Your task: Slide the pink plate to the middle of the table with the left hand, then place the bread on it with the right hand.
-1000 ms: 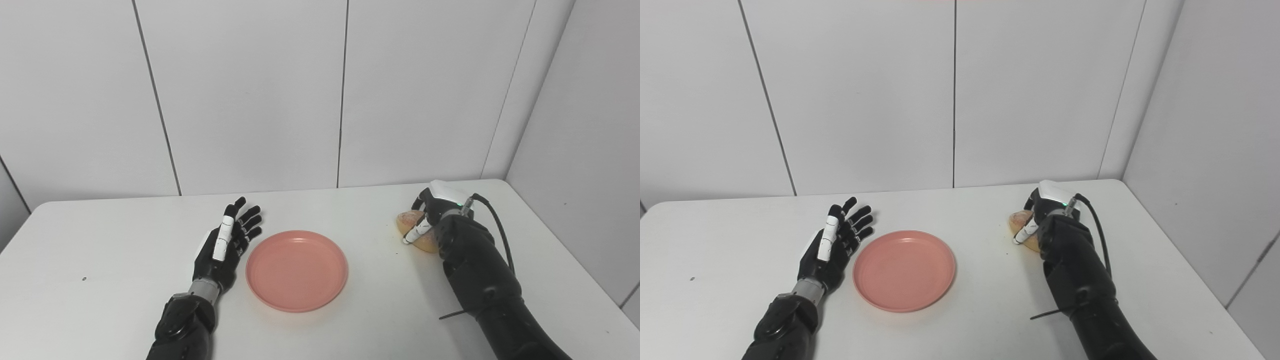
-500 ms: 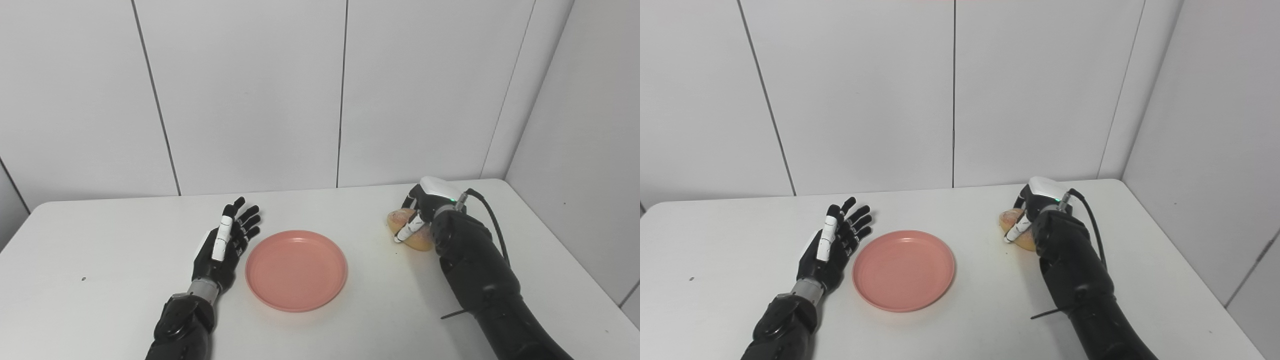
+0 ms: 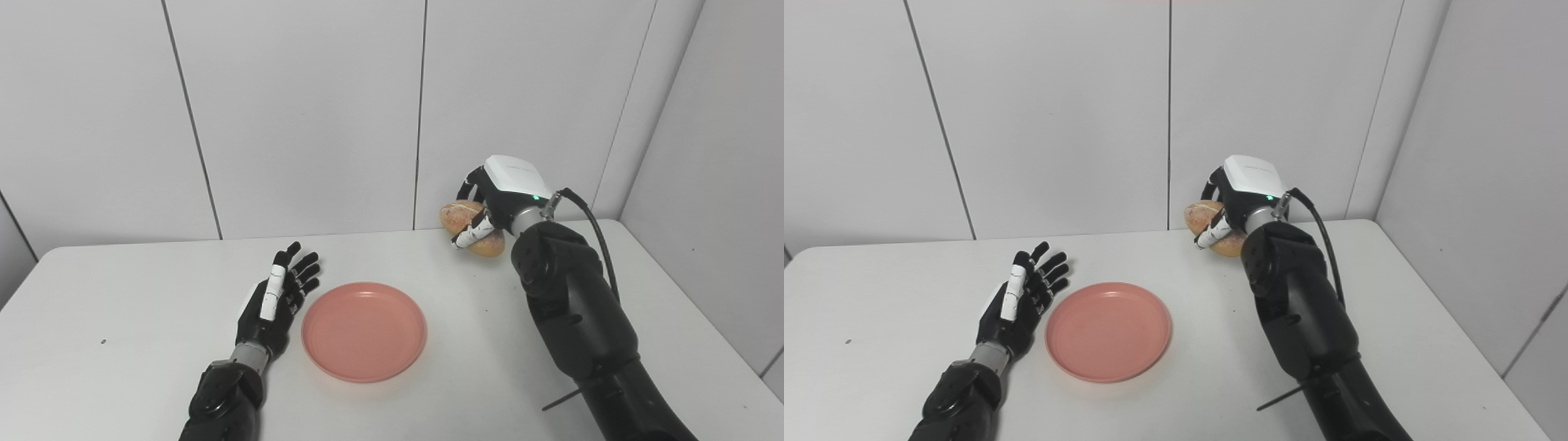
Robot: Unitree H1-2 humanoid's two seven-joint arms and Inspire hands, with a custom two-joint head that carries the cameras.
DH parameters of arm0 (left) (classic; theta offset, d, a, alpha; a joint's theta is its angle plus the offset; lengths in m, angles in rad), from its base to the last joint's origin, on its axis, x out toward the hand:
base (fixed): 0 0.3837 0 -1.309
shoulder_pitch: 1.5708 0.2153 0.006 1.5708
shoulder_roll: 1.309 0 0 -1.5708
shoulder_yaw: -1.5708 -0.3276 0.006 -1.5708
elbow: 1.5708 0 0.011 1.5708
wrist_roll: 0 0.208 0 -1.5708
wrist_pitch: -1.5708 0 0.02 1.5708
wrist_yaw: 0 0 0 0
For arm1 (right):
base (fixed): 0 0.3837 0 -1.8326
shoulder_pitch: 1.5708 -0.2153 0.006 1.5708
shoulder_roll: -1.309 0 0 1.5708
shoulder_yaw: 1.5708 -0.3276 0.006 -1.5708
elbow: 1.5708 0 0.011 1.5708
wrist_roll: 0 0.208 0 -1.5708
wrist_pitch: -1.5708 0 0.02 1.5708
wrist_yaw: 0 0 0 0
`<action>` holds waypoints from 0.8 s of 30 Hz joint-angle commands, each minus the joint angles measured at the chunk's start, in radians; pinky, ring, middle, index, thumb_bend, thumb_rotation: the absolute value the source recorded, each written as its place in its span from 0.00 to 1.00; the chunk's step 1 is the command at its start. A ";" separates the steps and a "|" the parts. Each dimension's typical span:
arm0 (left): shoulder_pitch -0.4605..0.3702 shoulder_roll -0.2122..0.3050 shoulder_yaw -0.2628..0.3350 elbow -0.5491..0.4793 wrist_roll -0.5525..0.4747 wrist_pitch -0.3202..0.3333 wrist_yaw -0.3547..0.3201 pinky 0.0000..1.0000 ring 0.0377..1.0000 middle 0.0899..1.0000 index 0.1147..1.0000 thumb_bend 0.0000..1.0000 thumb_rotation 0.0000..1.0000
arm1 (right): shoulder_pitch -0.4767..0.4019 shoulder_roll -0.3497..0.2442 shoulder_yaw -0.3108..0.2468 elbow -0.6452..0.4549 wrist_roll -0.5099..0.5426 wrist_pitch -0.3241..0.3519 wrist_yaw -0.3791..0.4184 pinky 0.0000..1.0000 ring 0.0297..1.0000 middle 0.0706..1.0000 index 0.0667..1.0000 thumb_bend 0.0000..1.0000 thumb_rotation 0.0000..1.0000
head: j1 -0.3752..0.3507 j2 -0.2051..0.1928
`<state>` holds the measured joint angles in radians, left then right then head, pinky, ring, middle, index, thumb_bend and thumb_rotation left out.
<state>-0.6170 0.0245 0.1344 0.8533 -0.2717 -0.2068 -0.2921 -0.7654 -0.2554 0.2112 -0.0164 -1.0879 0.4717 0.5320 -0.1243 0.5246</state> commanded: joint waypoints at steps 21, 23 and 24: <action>0.061 -0.039 -0.020 0.032 0.045 0.012 0.064 0.85 0.88 0.86 0.94 0.87 0.85 | -0.084 -0.075 0.148 -0.026 0.326 -0.314 0.035 0.40 0.51 0.56 0.45 0.52 0.06 | 0.150 0.024; 0.061 -0.043 -0.021 0.031 0.047 0.011 0.069 0.84 0.88 0.86 0.94 0.86 0.85 | -0.089 -0.073 0.167 -0.013 0.342 -0.335 0.037 0.40 0.50 0.57 0.45 0.52 0.11 | 0.155 0.026; 0.061 -0.045 -0.022 0.031 0.048 0.010 0.070 0.84 0.88 0.85 0.94 0.86 0.85 | -0.091 -0.073 0.173 -0.009 0.349 -0.343 0.037 0.34 0.41 0.48 0.46 0.52 0.06 | 0.155 0.026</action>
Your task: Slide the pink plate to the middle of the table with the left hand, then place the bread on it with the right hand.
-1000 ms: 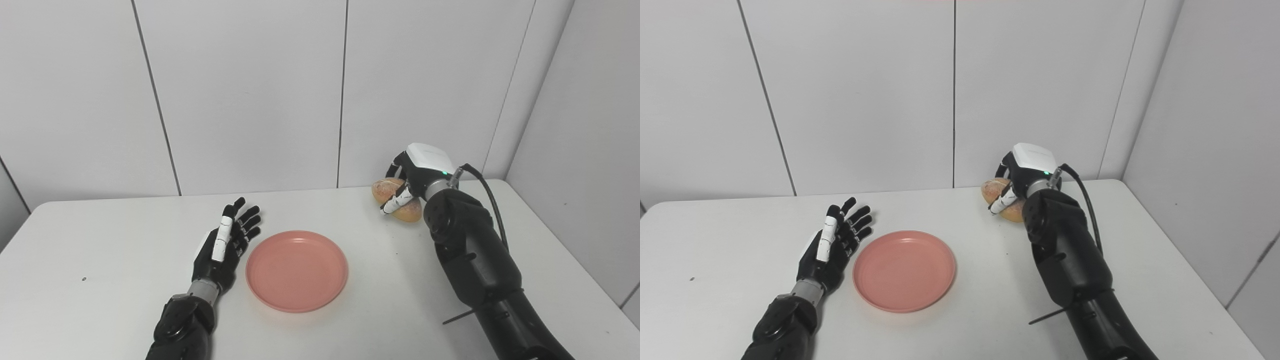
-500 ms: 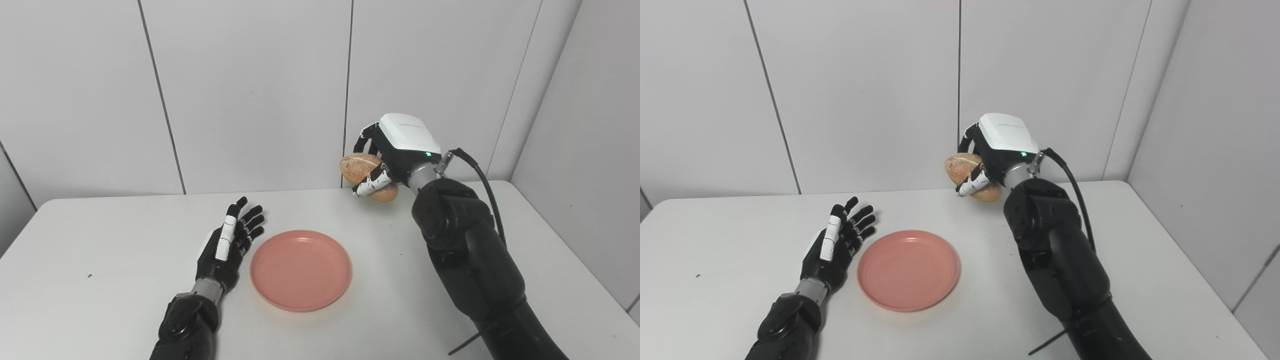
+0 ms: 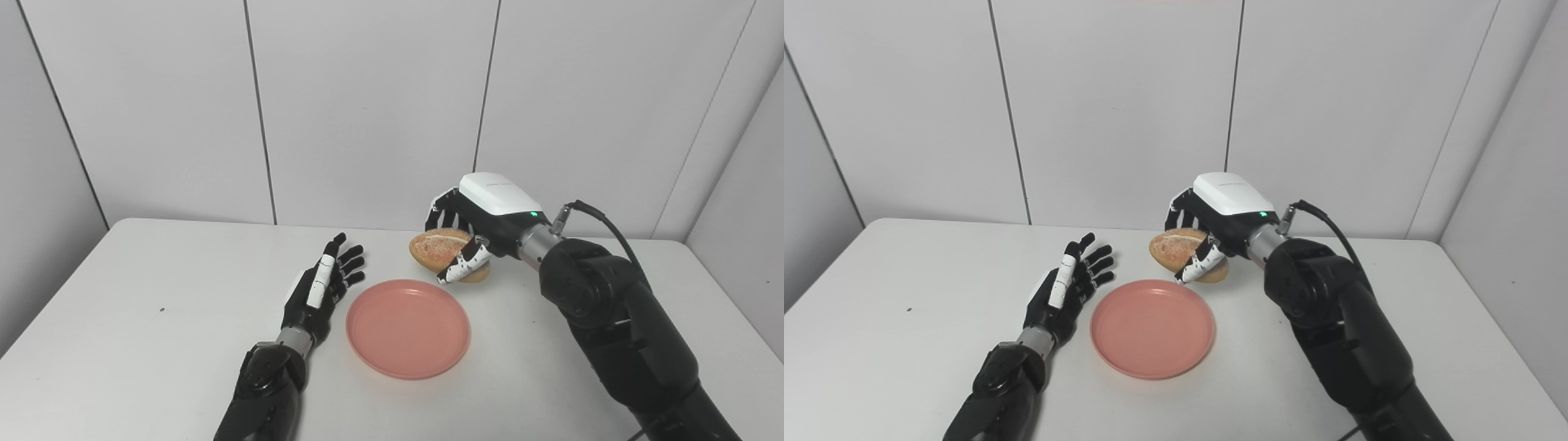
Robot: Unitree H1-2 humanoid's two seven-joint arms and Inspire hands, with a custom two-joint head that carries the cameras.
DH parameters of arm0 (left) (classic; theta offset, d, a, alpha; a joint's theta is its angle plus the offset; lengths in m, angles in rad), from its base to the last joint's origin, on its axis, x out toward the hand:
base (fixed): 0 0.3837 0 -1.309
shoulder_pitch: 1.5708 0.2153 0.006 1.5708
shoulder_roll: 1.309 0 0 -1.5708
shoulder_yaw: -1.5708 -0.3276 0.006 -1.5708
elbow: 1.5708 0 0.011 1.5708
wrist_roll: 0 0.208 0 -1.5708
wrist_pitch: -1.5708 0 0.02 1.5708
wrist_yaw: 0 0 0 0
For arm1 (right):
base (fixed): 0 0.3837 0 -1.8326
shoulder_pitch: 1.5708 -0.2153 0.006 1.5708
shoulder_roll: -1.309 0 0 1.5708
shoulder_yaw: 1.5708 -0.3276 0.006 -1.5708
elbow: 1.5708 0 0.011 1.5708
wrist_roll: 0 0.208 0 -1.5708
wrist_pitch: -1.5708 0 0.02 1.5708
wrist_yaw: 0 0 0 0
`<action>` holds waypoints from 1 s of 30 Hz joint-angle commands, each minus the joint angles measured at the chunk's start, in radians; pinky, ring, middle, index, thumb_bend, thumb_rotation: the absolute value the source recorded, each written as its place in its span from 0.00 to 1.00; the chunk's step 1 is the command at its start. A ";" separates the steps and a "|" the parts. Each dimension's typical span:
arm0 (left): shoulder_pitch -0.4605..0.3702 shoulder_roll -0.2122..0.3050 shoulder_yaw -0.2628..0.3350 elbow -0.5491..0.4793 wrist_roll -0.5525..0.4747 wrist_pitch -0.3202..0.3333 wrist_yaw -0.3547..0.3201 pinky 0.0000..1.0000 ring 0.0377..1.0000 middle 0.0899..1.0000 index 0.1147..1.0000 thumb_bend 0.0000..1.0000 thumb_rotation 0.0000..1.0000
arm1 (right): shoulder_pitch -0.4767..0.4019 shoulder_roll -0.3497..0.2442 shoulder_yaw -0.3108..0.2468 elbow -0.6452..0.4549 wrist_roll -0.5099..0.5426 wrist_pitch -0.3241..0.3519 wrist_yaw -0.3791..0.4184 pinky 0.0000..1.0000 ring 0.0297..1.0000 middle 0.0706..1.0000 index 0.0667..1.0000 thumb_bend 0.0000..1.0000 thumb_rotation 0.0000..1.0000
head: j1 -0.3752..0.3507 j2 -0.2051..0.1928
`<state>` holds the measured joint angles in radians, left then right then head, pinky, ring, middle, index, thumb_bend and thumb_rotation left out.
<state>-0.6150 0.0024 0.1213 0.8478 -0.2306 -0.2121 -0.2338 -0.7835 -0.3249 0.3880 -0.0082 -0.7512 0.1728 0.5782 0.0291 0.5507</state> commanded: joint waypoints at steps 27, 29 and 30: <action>0.062 -0.038 -0.003 0.022 0.009 0.016 0.020 0.87 0.88 0.85 0.93 0.88 0.84 | -0.109 0.067 0.120 0.303 0.023 -0.279 -0.145 0.24 0.30 0.37 0.48 0.52 0.00 | 0.032 0.011; 0.062 -0.038 -0.003 0.021 0.010 0.016 0.021 0.87 0.88 0.85 0.93 0.89 0.84 | -0.112 0.071 0.123 0.329 0.023 -0.296 -0.158 0.26 0.32 0.38 0.48 0.52 0.00 | 0.032 0.014; 0.062 -0.038 -0.003 0.017 0.008 0.019 0.019 0.88 0.88 0.85 0.93 0.89 0.84 | -0.113 0.074 0.126 0.348 0.021 -0.300 -0.163 0.27 0.34 0.38 0.48 0.52 0.00 | 0.032 0.014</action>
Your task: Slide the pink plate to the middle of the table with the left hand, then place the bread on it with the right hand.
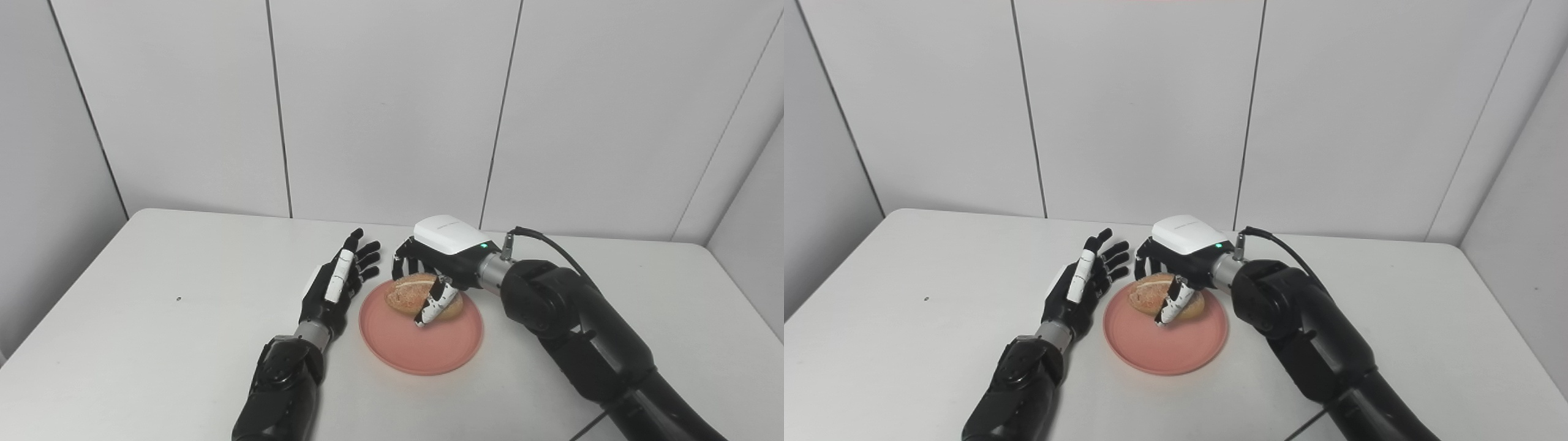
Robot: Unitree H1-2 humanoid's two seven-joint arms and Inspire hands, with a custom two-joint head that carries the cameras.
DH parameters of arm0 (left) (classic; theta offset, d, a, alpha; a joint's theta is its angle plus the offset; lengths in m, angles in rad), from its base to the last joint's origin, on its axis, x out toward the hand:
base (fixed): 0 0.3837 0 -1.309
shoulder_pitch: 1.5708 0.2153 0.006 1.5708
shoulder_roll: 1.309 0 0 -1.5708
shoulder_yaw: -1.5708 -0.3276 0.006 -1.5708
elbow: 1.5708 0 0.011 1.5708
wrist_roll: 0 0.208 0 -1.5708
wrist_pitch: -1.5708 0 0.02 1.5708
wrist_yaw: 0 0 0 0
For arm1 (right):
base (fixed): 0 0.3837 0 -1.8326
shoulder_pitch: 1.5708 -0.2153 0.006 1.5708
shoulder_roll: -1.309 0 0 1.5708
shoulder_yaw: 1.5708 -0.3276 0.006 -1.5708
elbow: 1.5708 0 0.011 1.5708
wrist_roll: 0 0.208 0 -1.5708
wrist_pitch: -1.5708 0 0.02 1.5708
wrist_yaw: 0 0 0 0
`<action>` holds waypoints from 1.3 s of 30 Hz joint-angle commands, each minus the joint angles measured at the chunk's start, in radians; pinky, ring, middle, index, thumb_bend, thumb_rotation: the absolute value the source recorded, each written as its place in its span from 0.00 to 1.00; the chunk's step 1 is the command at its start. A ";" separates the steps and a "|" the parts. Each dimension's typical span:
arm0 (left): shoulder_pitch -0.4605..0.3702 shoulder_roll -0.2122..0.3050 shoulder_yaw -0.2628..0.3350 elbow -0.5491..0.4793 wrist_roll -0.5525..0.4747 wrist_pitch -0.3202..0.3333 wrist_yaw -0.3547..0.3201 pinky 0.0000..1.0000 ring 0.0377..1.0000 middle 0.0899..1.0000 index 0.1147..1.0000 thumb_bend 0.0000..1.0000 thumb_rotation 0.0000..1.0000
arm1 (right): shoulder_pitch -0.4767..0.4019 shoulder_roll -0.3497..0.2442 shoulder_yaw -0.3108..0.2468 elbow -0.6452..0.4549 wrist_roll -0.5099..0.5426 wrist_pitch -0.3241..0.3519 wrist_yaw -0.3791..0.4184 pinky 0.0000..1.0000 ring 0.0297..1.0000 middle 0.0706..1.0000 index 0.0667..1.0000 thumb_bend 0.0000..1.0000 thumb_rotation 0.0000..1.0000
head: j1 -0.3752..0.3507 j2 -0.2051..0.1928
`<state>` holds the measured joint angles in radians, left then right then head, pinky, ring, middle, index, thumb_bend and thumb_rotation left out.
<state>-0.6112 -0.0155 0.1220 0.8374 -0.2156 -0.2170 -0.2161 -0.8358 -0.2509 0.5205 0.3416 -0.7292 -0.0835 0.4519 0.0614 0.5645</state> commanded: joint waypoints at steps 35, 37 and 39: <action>0.080 -0.007 -0.030 -0.022 0.004 0.060 -0.005 0.90 0.89 0.86 0.95 0.88 0.86 | -0.033 0.021 -0.011 0.094 0.035 -0.030 0.002 0.70 0.78 0.78 0.74 0.98 0.38 | -0.009 0.020; 0.080 -0.005 -0.033 -0.025 0.005 0.062 -0.002 0.89 0.89 0.86 0.95 0.88 0.87 | -0.031 0.018 -0.016 0.079 0.035 -0.021 0.014 0.75 0.83 0.81 0.75 0.99 0.41 | -0.011 0.020; 0.080 -0.005 -0.032 -0.027 0.002 0.065 0.000 0.89 0.88 0.86 0.95 0.88 0.86 | -0.031 0.014 -0.021 0.069 0.039 -0.018 0.022 0.80 0.87 0.84 0.78 1.00 0.46 | -0.013 0.020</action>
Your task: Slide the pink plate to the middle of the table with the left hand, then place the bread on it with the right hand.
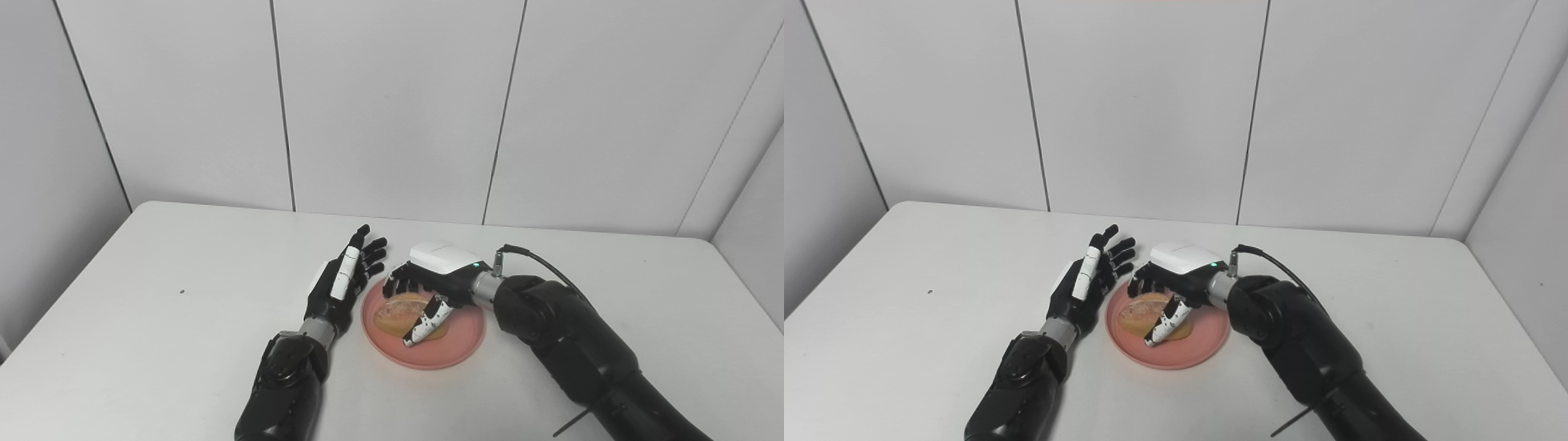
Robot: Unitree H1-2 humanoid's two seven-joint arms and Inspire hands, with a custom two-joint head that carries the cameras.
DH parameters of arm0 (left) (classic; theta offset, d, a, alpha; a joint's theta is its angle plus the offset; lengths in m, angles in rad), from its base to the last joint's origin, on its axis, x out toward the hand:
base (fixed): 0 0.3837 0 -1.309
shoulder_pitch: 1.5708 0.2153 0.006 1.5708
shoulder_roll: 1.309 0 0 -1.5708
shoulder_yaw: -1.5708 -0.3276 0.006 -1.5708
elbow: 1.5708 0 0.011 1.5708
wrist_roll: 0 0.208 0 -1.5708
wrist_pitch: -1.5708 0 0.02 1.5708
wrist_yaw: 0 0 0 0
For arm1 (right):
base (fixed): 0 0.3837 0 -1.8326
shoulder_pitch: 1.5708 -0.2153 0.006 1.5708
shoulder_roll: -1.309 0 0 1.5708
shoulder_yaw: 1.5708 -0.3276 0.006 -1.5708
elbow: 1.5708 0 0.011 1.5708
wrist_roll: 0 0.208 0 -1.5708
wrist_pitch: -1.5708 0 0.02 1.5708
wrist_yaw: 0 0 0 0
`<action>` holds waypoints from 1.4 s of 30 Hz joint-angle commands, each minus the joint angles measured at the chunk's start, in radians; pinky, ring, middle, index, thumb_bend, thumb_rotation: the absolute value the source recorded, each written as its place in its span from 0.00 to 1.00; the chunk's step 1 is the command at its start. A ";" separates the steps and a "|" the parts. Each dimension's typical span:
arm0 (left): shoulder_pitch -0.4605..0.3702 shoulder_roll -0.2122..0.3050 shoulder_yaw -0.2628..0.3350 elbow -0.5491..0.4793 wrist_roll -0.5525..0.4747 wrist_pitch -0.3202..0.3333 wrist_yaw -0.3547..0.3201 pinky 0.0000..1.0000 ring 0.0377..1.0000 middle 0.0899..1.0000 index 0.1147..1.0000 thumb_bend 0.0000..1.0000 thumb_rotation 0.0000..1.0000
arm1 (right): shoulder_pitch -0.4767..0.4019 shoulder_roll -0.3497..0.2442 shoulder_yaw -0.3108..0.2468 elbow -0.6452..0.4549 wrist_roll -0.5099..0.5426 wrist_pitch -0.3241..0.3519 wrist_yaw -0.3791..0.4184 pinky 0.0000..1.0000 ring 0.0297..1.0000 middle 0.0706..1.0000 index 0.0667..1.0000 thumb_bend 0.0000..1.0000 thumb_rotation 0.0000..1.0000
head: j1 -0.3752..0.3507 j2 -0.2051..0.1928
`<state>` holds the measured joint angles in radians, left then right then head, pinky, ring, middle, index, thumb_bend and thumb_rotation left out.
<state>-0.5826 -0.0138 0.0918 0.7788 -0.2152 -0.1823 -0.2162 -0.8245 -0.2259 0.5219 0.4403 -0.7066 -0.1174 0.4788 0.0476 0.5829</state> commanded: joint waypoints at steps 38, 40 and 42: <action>0.047 -0.046 -0.041 0.084 0.105 -0.174 0.120 1.00 1.00 1.00 1.00 0.88 0.86 | 0.222 0.208 -0.528 0.290 0.627 -0.217 -0.416 0.98 0.97 0.93 0.96 0.97 1.00 | -0.029 -0.003; 0.048 -0.052 -0.041 0.092 0.112 -0.195 0.133 1.00 1.00 1.00 1.00 0.91 0.85 | 0.233 0.234 -0.557 0.324 0.662 -0.230 -0.444 1.00 0.98 0.95 0.97 0.97 1.00 | -0.033 -0.003; 0.055 -0.063 -0.045 0.094 0.140 -0.210 0.177 1.00 1.00 1.00 1.00 0.91 0.86 | 0.239 0.254 -0.574 0.366 0.679 -0.244 -0.471 1.00 0.99 0.96 0.98 0.97 1.00 | -0.038 -0.001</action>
<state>-0.5914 -0.0418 0.0596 0.8239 -0.0939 -0.3544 -0.0736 -0.5917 0.0013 -0.0450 0.7718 -0.0509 -0.3001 0.0327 0.0107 0.5798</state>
